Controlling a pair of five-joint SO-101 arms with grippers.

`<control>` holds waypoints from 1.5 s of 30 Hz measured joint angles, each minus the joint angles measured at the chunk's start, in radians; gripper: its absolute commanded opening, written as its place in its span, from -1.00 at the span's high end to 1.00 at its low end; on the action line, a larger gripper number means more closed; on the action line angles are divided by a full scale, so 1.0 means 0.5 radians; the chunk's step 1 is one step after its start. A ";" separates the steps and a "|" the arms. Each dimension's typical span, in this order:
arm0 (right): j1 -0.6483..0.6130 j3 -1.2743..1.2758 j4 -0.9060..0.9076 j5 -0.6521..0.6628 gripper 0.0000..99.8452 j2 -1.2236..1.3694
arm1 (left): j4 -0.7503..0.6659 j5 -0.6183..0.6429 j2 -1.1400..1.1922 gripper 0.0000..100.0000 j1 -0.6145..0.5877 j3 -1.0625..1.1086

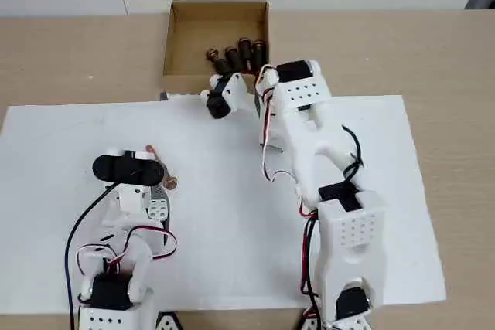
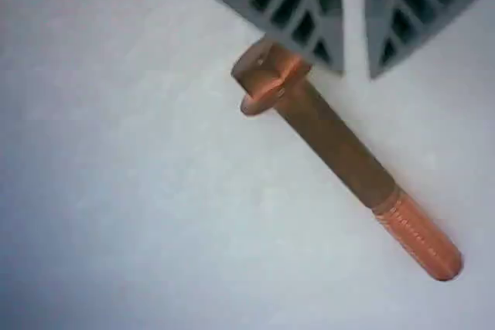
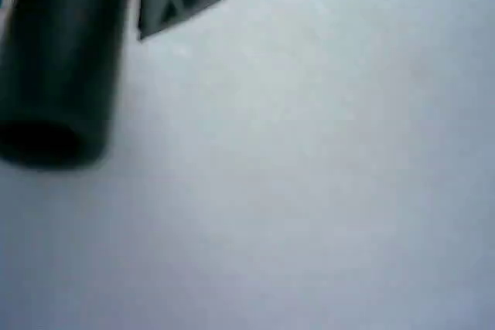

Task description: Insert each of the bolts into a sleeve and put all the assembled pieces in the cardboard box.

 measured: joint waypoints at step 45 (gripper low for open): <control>0.092 0.298 0.390 -1.623 1.00 -1.126 | 0.000 0.000 0.000 0.99 0.000 0.000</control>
